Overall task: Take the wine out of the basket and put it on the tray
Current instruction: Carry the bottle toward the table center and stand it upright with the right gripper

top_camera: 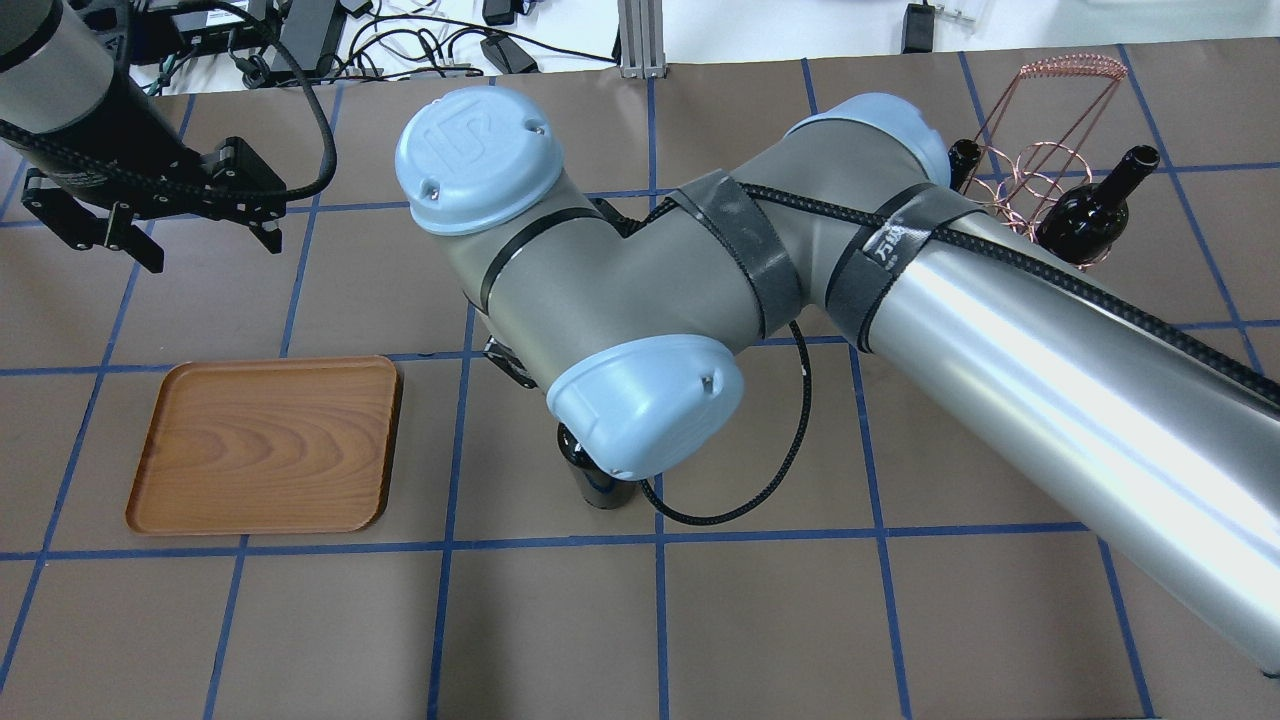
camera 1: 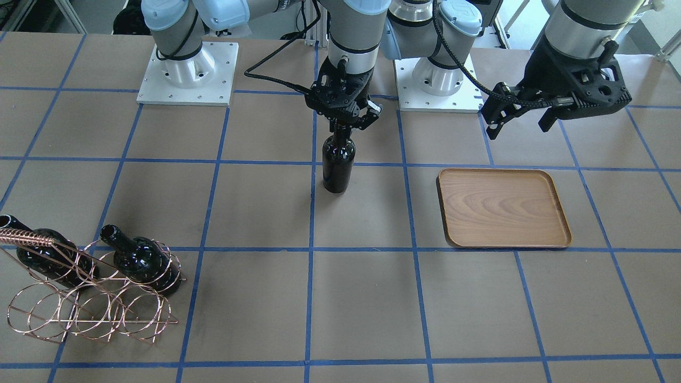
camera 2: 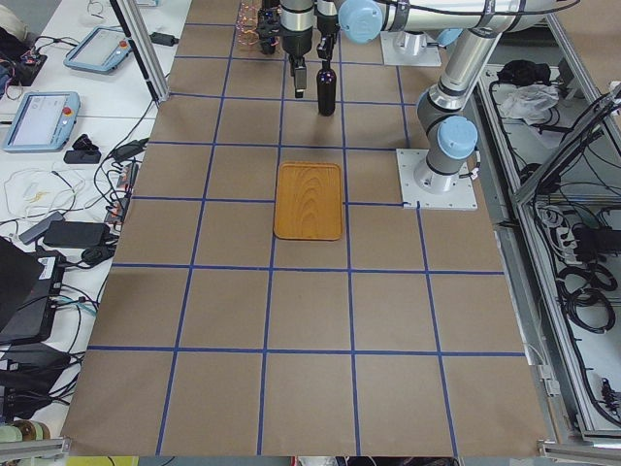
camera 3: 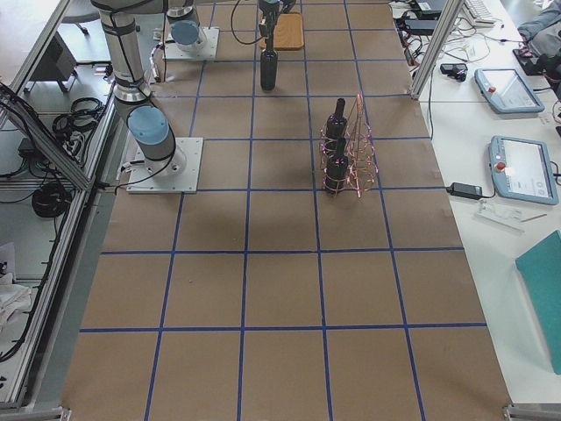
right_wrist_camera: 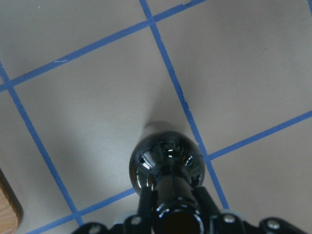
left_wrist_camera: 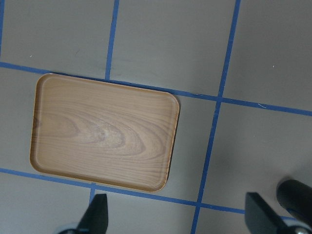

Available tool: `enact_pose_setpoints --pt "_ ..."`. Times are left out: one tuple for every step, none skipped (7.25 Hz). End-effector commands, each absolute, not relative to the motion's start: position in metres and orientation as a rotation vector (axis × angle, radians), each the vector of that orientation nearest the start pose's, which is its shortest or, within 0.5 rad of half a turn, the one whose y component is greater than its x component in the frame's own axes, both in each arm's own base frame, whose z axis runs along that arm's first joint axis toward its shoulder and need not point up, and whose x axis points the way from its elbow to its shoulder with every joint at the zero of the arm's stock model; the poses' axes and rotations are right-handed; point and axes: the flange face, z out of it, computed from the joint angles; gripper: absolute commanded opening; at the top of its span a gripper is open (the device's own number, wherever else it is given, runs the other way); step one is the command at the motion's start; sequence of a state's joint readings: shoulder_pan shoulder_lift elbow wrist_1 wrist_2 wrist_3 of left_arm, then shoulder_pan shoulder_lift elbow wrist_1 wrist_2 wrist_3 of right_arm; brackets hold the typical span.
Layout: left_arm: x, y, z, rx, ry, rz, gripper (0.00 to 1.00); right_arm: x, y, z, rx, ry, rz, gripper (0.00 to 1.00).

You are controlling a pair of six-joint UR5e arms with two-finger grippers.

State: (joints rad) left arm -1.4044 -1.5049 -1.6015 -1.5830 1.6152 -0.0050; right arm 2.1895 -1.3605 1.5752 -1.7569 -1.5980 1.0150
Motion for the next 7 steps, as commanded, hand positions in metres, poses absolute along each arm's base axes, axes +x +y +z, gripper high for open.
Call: enact_pose_setpoints --pt "-0.051 -0.475 0.503 -0.267 3.087 0.045 1.0 0.437 -0.386 0.393 0.614 3.127 -0.016 0.14" --pt "-0.052 -0.474 0.503 -0.266 3.097 0.057 1.0 0.437 -0.385 0.392 0.619 3.127 -0.018 0.89" --pt "-0.05 -0.477 0.496 -0.267 3.092 0.086 1.0 0.438 -0.387 0.393 0.601 3.123 -0.022 1.0" --pt "-0.051 -0.476 0.497 -0.267 3.092 0.079 1.0 0.435 -0.394 0.4 0.533 3.112 -0.037 1.0" --pt "-0.051 -0.478 0.496 -0.265 3.093 0.081 1.0 0.427 -0.41 0.419 0.435 3.073 -0.063 1.0" --pt "-0.05 -0.479 0.493 -0.267 3.092 0.098 1.0 0.396 -0.447 0.453 0.359 3.071 -0.124 1.0" --pt "-0.05 -0.476 0.493 -0.257 3.073 0.095 1.0 0.336 -0.466 0.49 0.322 3.092 -0.099 1.0"
